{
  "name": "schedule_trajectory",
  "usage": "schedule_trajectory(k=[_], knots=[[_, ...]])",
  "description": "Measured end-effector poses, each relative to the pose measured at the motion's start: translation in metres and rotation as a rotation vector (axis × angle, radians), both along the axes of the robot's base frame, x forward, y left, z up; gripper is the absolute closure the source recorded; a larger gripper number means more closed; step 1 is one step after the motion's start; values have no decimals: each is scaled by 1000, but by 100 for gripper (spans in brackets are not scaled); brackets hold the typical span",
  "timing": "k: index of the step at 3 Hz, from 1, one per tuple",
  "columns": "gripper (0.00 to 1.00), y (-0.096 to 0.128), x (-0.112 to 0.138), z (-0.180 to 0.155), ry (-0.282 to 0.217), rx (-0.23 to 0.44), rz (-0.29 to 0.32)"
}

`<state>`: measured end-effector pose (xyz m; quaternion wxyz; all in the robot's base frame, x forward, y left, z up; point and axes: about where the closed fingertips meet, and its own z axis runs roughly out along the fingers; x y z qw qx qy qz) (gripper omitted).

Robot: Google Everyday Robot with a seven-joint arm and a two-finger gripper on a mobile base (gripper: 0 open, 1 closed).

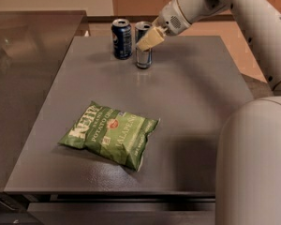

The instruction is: Move redbull can near pepsi can

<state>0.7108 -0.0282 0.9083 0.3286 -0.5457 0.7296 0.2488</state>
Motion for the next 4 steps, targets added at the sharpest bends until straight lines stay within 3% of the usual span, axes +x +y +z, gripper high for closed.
schedule_trajectory(k=[3,4], knots=[[13,7,5,-8,4,6,4],[0,10,5,-10,8,6,8]])
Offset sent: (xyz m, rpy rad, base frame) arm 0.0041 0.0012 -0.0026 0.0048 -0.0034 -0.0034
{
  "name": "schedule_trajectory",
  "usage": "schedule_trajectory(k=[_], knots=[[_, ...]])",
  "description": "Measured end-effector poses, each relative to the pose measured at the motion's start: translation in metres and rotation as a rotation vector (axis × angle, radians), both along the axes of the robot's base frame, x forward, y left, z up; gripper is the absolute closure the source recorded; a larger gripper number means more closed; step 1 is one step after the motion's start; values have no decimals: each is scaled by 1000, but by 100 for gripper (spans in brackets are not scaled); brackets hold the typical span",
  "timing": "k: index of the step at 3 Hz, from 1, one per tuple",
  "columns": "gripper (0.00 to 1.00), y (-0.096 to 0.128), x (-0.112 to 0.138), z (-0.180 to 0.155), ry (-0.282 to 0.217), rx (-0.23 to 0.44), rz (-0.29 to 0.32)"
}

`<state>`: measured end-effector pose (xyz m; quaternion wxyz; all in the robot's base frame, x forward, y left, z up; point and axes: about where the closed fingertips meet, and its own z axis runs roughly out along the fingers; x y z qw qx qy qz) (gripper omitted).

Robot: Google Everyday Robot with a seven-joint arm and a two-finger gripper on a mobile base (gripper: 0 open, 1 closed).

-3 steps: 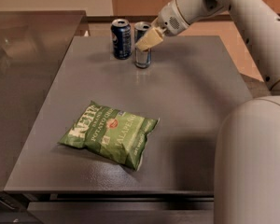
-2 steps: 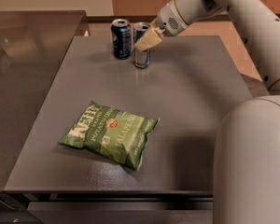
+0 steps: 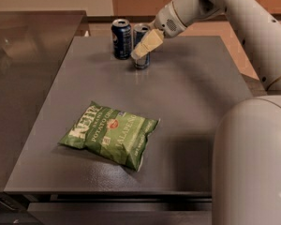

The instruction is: Move redbull can near pepsi can

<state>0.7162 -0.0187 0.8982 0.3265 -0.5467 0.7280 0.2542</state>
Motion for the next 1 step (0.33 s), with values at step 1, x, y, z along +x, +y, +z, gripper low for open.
schedule_trajectory(k=[1], knots=[[0,0,0,0,0,0,0]])
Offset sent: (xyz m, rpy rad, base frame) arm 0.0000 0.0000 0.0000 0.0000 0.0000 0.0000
